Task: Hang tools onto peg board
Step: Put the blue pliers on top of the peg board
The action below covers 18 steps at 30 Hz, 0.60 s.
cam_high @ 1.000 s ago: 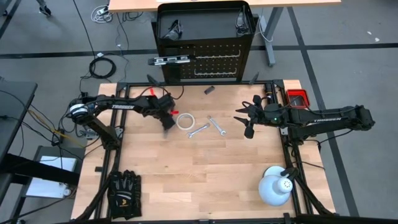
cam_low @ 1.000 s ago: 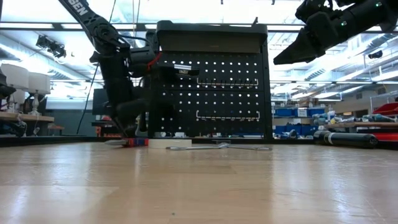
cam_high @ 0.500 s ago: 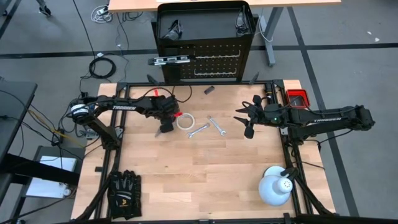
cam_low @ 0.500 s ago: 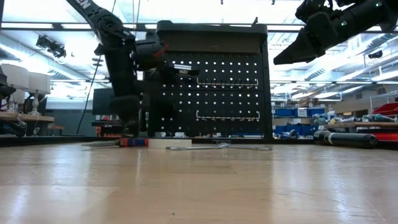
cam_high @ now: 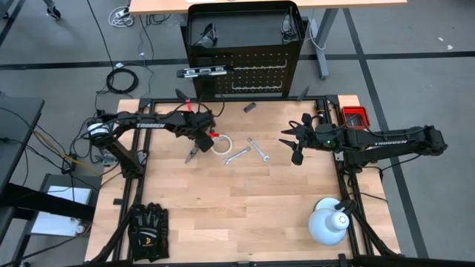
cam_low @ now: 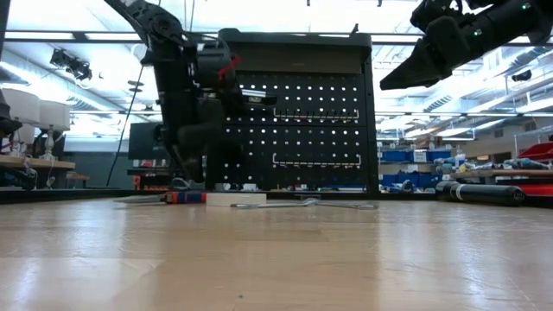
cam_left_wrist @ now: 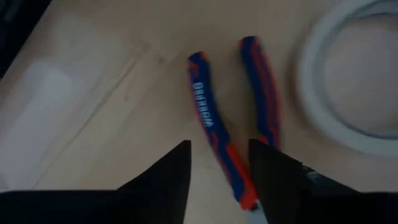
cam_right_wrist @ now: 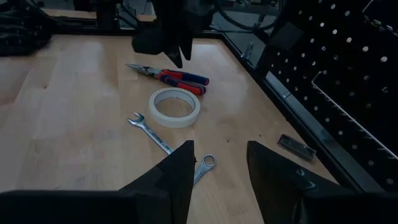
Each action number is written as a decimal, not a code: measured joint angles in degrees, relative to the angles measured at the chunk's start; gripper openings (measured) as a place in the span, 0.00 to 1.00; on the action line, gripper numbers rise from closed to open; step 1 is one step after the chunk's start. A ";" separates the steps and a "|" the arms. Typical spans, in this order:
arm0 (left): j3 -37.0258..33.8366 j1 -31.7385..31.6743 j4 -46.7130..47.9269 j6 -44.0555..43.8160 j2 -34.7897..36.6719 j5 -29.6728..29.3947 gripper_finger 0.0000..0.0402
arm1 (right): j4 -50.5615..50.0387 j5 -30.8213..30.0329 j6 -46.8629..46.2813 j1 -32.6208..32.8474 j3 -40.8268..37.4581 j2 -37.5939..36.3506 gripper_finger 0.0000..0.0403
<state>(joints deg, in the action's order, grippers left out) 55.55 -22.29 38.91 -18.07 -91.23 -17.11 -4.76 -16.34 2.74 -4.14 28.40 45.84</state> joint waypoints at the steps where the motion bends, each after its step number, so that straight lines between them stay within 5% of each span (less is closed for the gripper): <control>1: 0.00 -0.35 -0.19 -0.25 -0.89 0.00 0.45 | 0.03 0.00 0.00 0.01 0.00 0.01 0.39; 10: 0.22 -2.49 -1.31 -0.50 -7.98 1.61 0.55 | -0.01 0.00 0.24 0.02 0.00 0.00 0.39; 18: 0.51 -2.46 -1.43 2.71 -7.97 3.19 0.36 | -0.02 0.00 0.28 0.00 0.00 0.00 0.39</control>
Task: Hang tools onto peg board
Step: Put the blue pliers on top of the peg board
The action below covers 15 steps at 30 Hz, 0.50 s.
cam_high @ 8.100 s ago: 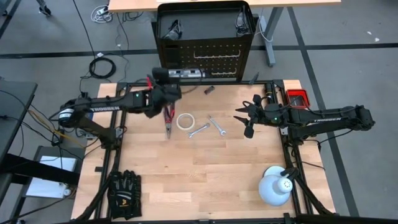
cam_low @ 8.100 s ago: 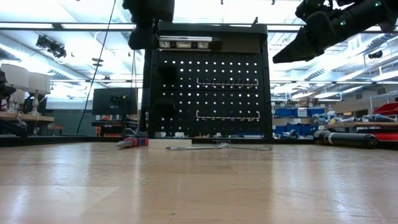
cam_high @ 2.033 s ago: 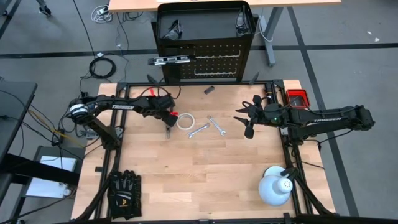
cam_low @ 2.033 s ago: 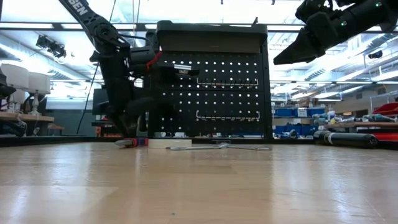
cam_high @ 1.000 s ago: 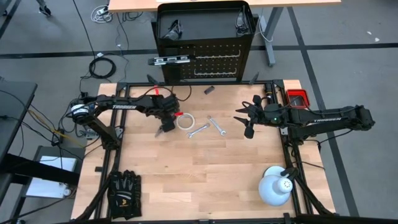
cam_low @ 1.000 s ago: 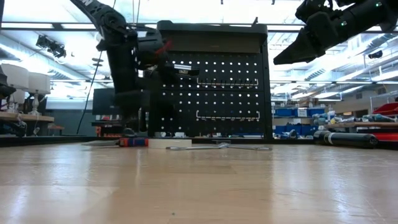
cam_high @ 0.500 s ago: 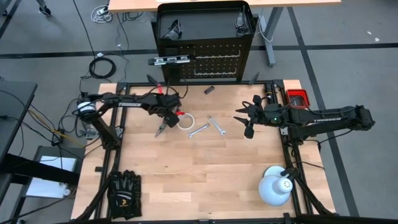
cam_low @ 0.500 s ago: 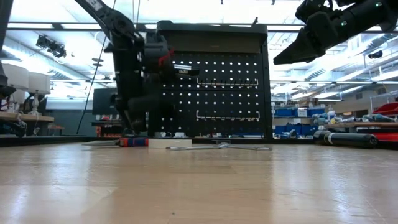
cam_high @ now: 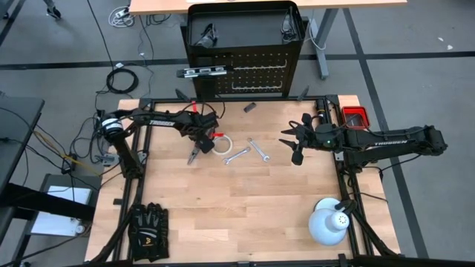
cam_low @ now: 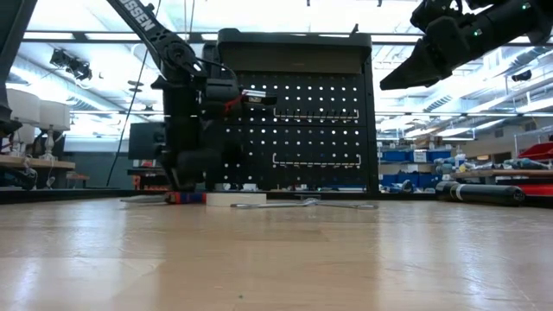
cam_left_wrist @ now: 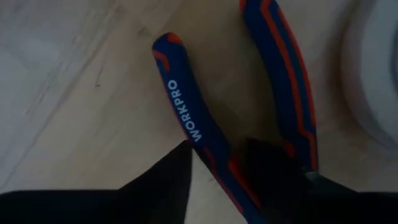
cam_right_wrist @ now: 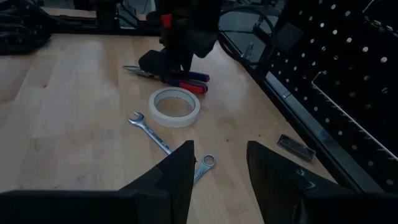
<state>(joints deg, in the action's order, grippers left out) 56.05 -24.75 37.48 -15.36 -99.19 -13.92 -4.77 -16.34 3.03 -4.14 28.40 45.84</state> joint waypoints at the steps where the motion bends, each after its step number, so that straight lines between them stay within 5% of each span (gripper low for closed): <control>1: 0.22 0.06 0.23 1.01 0.04 0.39 0.31 | 0.00 0.00 -0.02 0.02 0.00 0.00 0.39; 6: 1.59 0.95 1.95 6.11 0.04 1.39 0.06 | -0.02 0.00 -0.04 0.02 0.00 0.00 0.39; 15: 9.08 3.94 11.73 11.29 0.04 -3.68 0.05 | -0.02 0.00 -0.04 0.00 0.00 0.00 0.39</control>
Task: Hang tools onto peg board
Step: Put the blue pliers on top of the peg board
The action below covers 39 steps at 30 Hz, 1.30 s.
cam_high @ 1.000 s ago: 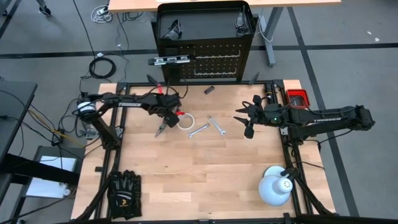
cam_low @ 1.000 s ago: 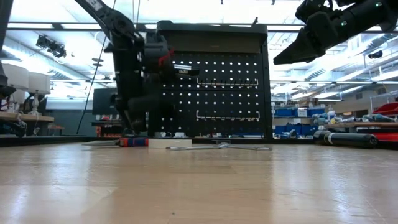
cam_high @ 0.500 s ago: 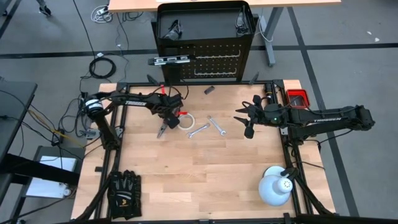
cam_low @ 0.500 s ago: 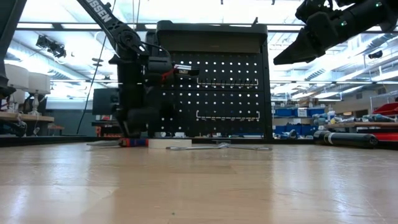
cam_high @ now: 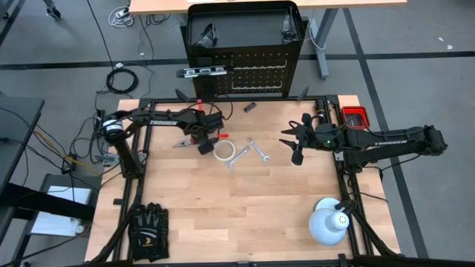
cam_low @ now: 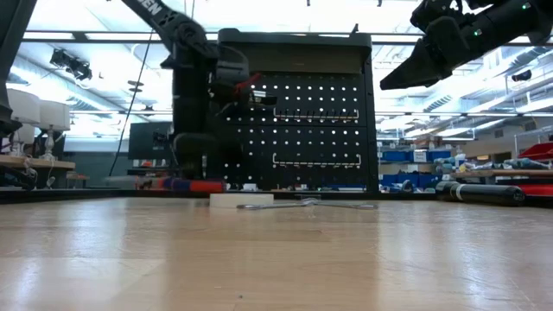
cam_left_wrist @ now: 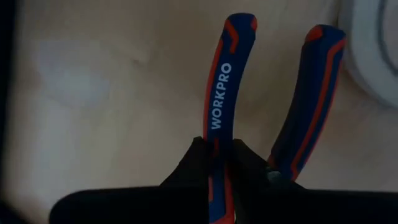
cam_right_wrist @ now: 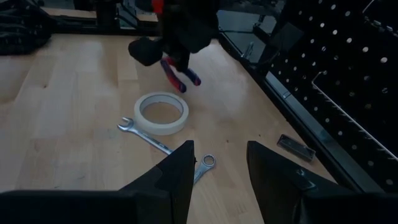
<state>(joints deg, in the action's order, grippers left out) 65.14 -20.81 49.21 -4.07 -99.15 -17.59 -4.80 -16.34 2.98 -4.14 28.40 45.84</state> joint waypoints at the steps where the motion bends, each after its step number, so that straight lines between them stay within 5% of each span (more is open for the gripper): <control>1: 1.14 0.51 0.85 0.84 0.00 -1.07 0.05 | -0.03 0.00 0.00 0.02 0.00 0.00 0.39; 9: 8.80 5.31 2.79 5.72 0.11 -11.32 0.05 | -0.09 0.00 0.00 0.00 0.00 0.00 0.39; 20: 10.02 11.85 -5.00 12.68 0.11 -24.84 0.05 | 0.18 0.00 -0.67 0.01 0.00 0.81 0.39; 26: 10.04 13.55 -5.77 17.36 0.13 -26.50 0.05 | 2.51 0.07 -0.87 0.00 0.00 5.37 0.39; 34: 10.04 16.13 -8.90 30.74 0.13 -31.89 0.05 | 8.97 1.91 0.49 0.00 0.00 11.66 0.39; 39: 10.04 19.86 -14.99 40.70 0.13 -37.59 0.05 | 11.23 8.11 -0.01 -0.33 0.00 12.21 0.39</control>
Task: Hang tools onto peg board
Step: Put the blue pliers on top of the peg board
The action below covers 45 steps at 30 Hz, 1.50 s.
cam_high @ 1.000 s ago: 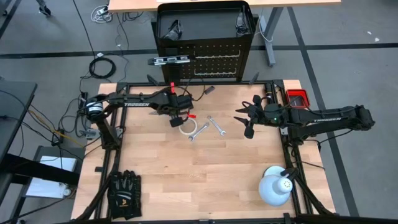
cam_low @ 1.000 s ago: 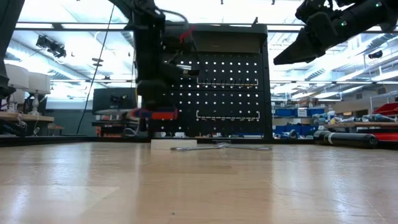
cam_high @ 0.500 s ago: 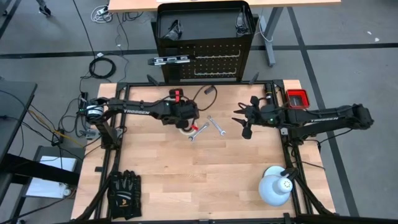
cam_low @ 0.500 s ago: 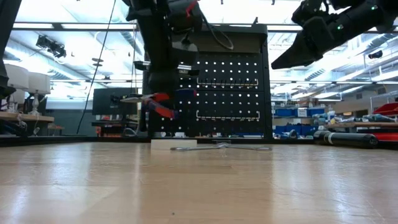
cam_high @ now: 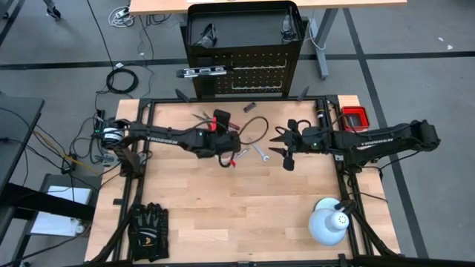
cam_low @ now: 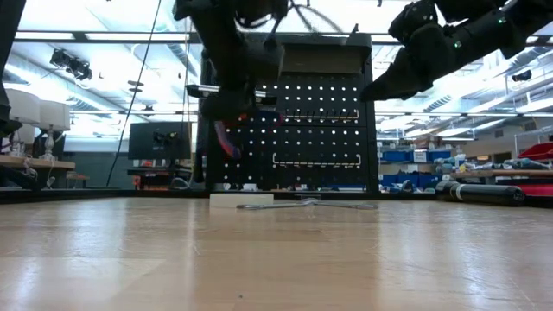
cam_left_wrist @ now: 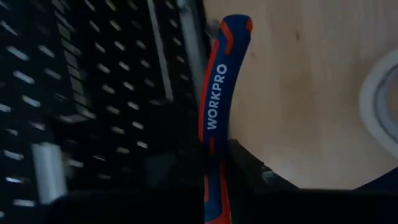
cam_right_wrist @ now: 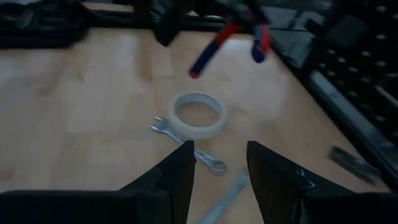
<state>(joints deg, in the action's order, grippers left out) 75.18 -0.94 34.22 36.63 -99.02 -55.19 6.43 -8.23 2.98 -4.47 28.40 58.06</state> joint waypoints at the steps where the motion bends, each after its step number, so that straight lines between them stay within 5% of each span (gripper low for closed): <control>1: 0.00 0.70 -1.58 2.37 0.00 -1.22 0.05 | -0.03 0.00 -0.20 -0.15 -0.02 0.01 0.39; 12: -0.01 3.58 -15.25 11.47 0.02 -3.99 0.05 | 12.30 -1.23 -4.36 -0.30 -0.02 2.17 0.39; 19: -0.02 3.73 -24.38 15.43 0.03 -8.15 0.05 | 25.05 -7.23 -4.93 -0.98 -0.02 8.54 0.39; 34: -0.02 3.71 -29.21 18.70 0.07 -10.16 0.07 | 40.49 -7.74 -4.43 -1.33 2.33 17.71 0.39; 45: -0.02 3.69 -29.24 18.57 0.09 -8.44 0.08 | 39.39 -11.33 26.32 0.00 3.19 18.78 0.41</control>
<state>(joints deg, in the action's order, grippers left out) 75.16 2.75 4.98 55.20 -98.94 -63.62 45.82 -19.56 29.29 -4.47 31.59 76.84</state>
